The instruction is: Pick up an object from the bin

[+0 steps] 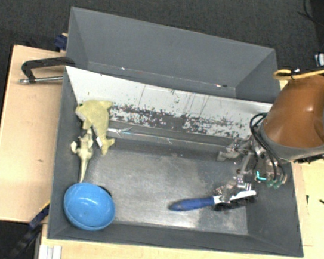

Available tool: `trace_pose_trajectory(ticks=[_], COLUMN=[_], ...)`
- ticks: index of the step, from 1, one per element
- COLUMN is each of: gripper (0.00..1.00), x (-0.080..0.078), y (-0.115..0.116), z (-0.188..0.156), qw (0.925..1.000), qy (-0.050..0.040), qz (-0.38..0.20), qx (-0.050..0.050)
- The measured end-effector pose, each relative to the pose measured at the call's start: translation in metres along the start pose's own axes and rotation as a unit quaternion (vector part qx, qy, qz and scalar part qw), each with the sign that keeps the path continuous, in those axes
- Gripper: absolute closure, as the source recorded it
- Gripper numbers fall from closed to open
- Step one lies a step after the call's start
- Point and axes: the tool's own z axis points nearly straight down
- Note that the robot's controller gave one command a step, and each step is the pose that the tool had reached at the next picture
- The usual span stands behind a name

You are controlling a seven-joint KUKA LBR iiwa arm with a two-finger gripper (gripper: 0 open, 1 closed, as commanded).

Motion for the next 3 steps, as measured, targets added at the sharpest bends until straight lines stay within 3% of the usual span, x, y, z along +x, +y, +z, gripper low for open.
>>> trace_pose_trajectory(ticks=[1, 2, 3], gripper=[0.0, 1.0, 1.0], x=[0.024, 0.023, 0.007], y=[-0.024, -0.02, -0.009], z=[0.06, 0.06, -0.084], qw=[0.994, 0.9938, 0.9931], qy=[-0.0043, -0.0066, -0.0103], qz=[-0.109, -0.111, -0.116], qx=[0.001, -0.001, 0.002])
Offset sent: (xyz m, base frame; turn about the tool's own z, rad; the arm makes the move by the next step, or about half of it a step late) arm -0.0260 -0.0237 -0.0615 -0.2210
